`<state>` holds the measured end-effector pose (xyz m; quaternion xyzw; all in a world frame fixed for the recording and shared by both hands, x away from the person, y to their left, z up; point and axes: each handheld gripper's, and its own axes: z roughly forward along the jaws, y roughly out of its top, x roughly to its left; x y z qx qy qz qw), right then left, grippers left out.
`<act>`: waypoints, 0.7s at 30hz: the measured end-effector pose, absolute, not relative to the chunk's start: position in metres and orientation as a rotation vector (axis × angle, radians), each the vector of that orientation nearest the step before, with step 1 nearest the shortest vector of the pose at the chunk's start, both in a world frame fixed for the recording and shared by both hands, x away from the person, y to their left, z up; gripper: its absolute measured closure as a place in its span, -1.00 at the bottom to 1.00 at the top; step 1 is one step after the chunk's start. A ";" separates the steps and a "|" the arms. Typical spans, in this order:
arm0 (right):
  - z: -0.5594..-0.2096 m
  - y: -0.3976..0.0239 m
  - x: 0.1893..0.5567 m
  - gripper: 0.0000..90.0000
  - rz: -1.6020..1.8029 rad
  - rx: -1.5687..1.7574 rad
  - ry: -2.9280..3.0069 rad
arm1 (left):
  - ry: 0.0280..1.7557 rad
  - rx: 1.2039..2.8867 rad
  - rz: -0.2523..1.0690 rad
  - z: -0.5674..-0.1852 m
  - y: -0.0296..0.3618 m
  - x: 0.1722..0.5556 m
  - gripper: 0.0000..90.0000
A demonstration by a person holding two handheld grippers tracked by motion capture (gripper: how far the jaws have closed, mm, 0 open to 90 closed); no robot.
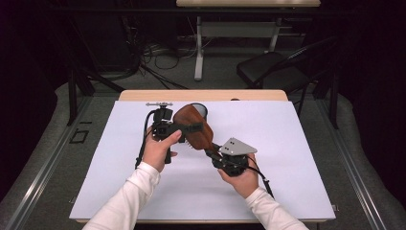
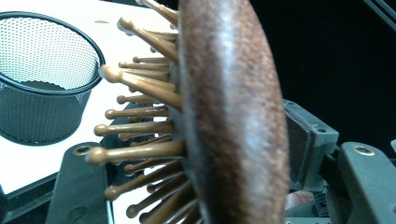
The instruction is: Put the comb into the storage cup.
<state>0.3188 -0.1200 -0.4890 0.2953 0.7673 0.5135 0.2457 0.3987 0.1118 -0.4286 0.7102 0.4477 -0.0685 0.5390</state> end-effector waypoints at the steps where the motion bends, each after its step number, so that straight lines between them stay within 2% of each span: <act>1: -0.489 -0.120 0.319 0.60 1.401 0.803 2.094 | 1.062 1.693 -0.163 -0.429 0.112 0.399 -0.23; 21: -0.493 -0.119 0.319 0.60 1.390 0.790 2.095 | 1.068 1.693 -0.203 -0.430 0.115 0.399 -0.12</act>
